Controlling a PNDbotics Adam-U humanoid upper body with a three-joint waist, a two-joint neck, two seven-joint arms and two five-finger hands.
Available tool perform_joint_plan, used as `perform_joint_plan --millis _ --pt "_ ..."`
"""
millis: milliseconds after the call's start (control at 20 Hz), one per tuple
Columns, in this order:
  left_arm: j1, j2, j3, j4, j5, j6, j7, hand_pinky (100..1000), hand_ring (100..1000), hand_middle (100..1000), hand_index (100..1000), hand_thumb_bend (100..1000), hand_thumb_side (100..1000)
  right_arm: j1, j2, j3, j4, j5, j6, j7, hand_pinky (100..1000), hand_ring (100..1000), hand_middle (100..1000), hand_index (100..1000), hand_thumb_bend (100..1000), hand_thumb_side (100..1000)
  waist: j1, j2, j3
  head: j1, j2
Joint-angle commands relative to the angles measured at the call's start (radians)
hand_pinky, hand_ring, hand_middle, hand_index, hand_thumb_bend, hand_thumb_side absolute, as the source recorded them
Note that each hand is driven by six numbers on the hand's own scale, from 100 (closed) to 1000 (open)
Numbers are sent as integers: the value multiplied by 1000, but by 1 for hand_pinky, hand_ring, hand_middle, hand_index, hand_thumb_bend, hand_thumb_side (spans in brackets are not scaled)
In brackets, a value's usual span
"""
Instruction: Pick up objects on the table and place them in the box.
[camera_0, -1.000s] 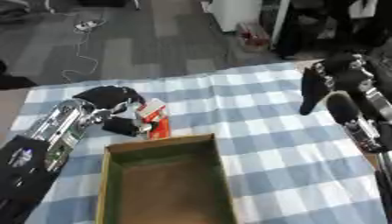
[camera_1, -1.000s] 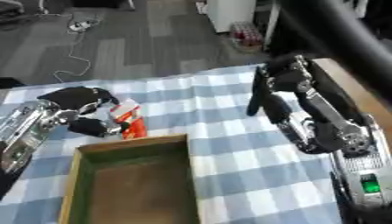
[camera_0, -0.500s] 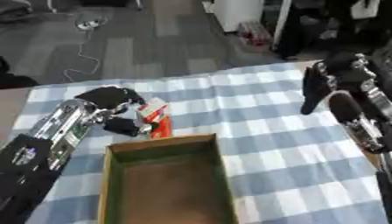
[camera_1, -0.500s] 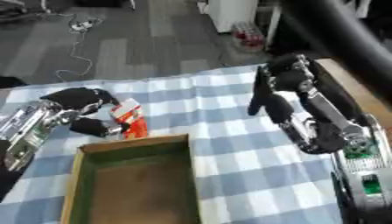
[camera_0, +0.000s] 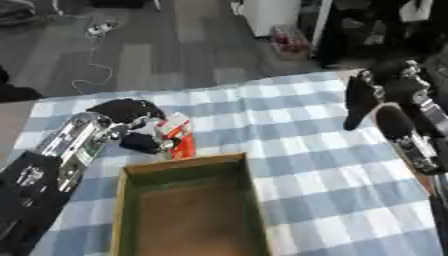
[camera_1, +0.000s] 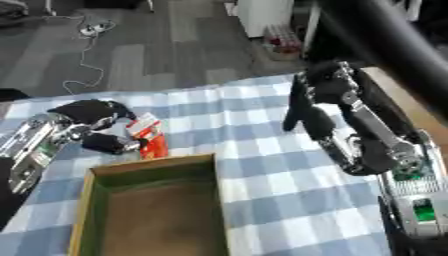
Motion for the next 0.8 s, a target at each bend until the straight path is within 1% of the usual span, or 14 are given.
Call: perform_joint_plan --millis 50,300,350,400,450,500,550,700,750,800 --pt "-25 10 13 2 -4 1 3 700 741 828 912 291 1000 -21 -2 -1 -13 -3 -18 20 351 331 369 471 100 1000 3 -8 -3 7 -16" --pt "-28 7 12 27 -6 -3 3 697 739 824 909 284 1000 -27 3 1 -13 -4 -17 23 351 331 369 471 100 1000 5 -8 -8 5 -20" --pt "-30 6 14 30 -4 -4 11 665 709 800 885 253 1000 -28 4 1 -13 -5 -17 24 351 331 370 472 100 1000 5 -7 -10 5 -21" --pt "-31 4 15 34 -1 -6 24 665 709 800 885 253 1000 -29 5 1 -13 -4 -17 26 351 331 370 472 100 1000 6 -7 -11 4 -22" --pt "-33 3 15 38 4 -9 39 627 672 773 861 243 1000 -29 6 1 -13 -4 -16 29 353 333 371 472 100 1000 6 -7 -12 3 -24" --pt "-34 2 15 44 8 -13 57 634 679 778 866 245 1000 -30 7 1 -13 -4 -16 31 353 333 371 472 100 1000 6 -6 -13 2 -26" --pt "-35 1 15 51 11 -16 75 585 634 747 842 236 1000 -31 8 1 -13 -4 -16 32 353 333 371 472 100 1000 6 -6 -15 2 -27" --pt "-37 -3 12 81 13 -26 109 575 623 741 837 237 1000 -34 11 2 -13 -6 -17 36 353 333 371 471 100 1000 7 -5 -17 2 -29" --pt "-38 -5 11 91 10 -28 114 549 596 724 826 238 1000 -35 12 2 -13 -6 -17 36 353 334 371 471 100 1000 7 -5 -18 2 -29" --pt "-39 -6 11 101 7 -31 117 558 605 730 830 238 1000 -36 12 1 -13 -7 -18 37 353 334 371 471 100 1000 7 -5 -19 2 -30"
